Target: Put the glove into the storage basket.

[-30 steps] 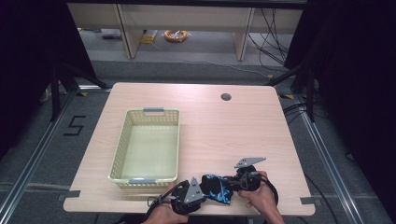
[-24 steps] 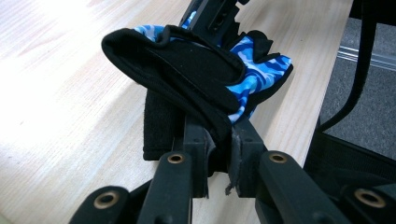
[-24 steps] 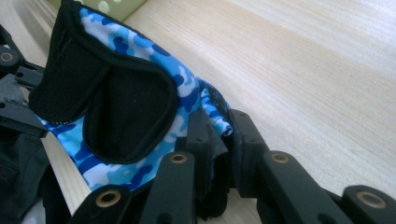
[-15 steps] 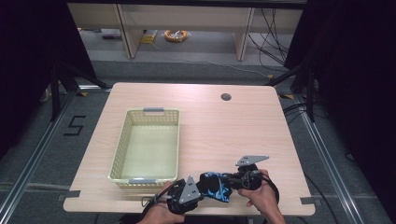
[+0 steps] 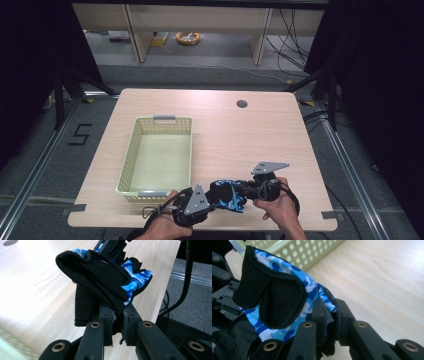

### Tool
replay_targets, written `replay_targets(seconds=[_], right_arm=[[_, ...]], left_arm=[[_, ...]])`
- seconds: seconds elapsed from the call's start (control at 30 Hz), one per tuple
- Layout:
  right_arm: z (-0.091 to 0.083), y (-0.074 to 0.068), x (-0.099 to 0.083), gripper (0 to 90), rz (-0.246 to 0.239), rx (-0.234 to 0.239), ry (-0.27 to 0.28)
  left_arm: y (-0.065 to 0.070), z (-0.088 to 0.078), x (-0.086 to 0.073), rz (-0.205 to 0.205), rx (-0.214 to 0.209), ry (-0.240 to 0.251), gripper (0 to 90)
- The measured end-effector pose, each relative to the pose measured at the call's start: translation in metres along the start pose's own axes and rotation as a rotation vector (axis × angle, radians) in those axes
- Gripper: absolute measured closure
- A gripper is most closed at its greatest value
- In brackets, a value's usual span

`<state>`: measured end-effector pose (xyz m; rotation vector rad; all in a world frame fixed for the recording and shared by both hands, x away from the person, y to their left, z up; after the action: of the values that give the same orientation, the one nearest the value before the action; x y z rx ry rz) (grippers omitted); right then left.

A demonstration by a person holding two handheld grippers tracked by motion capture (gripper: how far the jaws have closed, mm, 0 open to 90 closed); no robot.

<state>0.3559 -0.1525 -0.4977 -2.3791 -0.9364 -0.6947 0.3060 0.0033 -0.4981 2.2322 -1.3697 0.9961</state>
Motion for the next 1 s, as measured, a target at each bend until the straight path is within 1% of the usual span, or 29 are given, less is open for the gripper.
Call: replay_targets(seconds=[0.03,0.07,0.1,0.13,0.17,0.2,0.23,0.27,0.3,0.33,0.37,0.4,0.43,0.47,0.5,0.53,0.57,0.63,0.67,0.7,0.73,0.77,0.8,0.83,0.87,0.9,0.93,0.97,1.0], right_arm=[[-0.005,-0.002,0.009,80.6,-0.014,-0.007,0.019],[-0.005,-0.002,0.009,80.6,-0.014,-0.007,0.019],[-0.008,-0.006,0.017,80.7,-0.016,-0.001,0.026],[-0.008,-0.006,0.017,80.7,-0.016,-0.001,0.026],[-0.010,-0.009,0.020,80.8,0.004,0.011,0.021],[-0.011,-0.008,0.026,81.1,-0.024,0.000,0.031],[-0.014,-0.011,0.029,81.2,-0.004,-0.004,0.025],[-0.016,-0.010,0.036,81.3,-0.038,-0.015,0.038],[-0.020,-0.014,0.044,81.3,-0.052,-0.020,0.035],[-0.020,-0.014,0.044,81.3,-0.052,-0.020,0.035],[-0.021,-0.017,0.047,81.3,-0.050,-0.013,0.026],[-0.024,-0.018,0.052,81.3,-0.068,-0.024,0.027],[-0.025,-0.019,0.055,81.3,-0.082,-0.031,0.030],[-0.027,-0.020,0.059,81.3,-0.091,-0.026,0.030],[-0.029,-0.022,0.063,81.4,-0.083,-0.022,0.035],[-0.031,-0.023,0.065,81.4,-0.094,-0.027,0.027],[-0.033,-0.025,0.071,81.3,-0.102,-0.027,0.032],[-0.033,-0.027,0.073,81.4,-0.113,-0.020,0.036],[-0.036,-0.028,0.076,81.4,-0.116,-0.032,0.029],[-0.037,-0.030,0.081,81.4,-0.121,-0.021,0.027],[-0.037,-0.030,0.081,81.4,-0.121,-0.021,0.027],[-0.038,-0.032,0.083,81.4,-0.123,-0.020,0.028],[-0.038,-0.034,0.086,81.4,-0.133,-0.015,0.027],[-0.038,-0.035,0.088,81.4,-0.133,-0.012,0.032],[-0.039,-0.040,0.093,81.4,-0.126,-0.003,0.025],[-0.039,-0.040,0.093,81.4,-0.126,-0.003,0.025],[-0.038,-0.040,0.097,81.4,-0.152,-0.003,0.033],[-0.038,-0.043,0.101,81.4,-0.147,0.009,0.041],[-0.038,-0.045,0.104,81.4,-0.140,0.021,0.044]], left_arm=[[-0.001,-0.004,0.003,-0.014,-0.010,0.008,81.3],[-0.003,-0.007,0.005,-0.005,-0.004,0.010,81.3],[-0.004,-0.014,0.009,-0.005,-0.004,0.023,81.5],[-0.004,-0.014,0.009,-0.005,-0.004,0.023,81.6],[-0.004,-0.018,0.011,-0.022,-0.006,0.027,81.6],[-0.007,-0.022,0.013,-0.007,-0.006,0.030,81.6],[-0.009,-0.026,0.014,-0.010,0.003,0.033,81.6],[-0.011,-0.028,0.015,-0.012,0.006,0.032,81.6],[-0.015,-0.033,0.016,-0.007,0.015,0.037,81.5],[-0.015,-0.033,0.016,-0.007,0.015,0.037,81.4],[-0.018,-0.036,0.016,-0.016,0.014,0.041,81.4],[-0.019,-0.038,0.016,-0.020,0.010,0.040,80.9],[-0.022,-0.039,0.015,-0.037,0.016,0.045,80.3],[-0.025,-0.041,0.013,-0.036,0.010,0.042,79.6],[-0.028,-0.041,0.012,-0.034,0.012,0.042,78.9],[-0.029,-0.042,0.012,-0.049,0.021,0.044,77.9],[-0.034,-0.043,0.009,-0.046,0.036,0.031,76.6],[-0.035,-0.043,0.008,-0.062,0.032,0.043,75.6],[-0.035,-0.043,0.008,-0.079,0.033,0.058,72.8],[-0.036,-0.044,0.007,-0.077,0.036,0.055,69.8],[-0.039,-0.048,0.004,-0.051,0.040,0.015,69.8],[-0.039,-0.048,0.004,-0.073,0.038,0.034,67.6],[-0.041,-0.049,0.003,-0.078,0.042,0.041,64.8],[-0.044,-0.053,0.000,-0.082,0.053,0.030,62.5],[-0.046,-0.054,-0.001,-0.093,0.049,0.034,60.0],[-0.049,-0.057,-0.001,-0.101,0.049,0.043,60.0],[-0.053,-0.059,-0.002,-0.116,0.053,0.050,58.6],[-0.056,-0.062,-0.003,-0.127,0.060,0.054,57.3],[-0.057,-0.065,-0.005,-0.137,0.063,0.039,56.0]])
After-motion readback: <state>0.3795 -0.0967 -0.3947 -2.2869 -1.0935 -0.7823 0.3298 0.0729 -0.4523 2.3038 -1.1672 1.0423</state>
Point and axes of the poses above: each handheld gripper's, and its own axes: z roughly forward along the jaws, x roughly out of its top, y roughly to its right, the point moved 7 cm from there along z, roughly forward along the jaws, and after that the axes turned 8 degrees about -y, right-handed, at the moved point
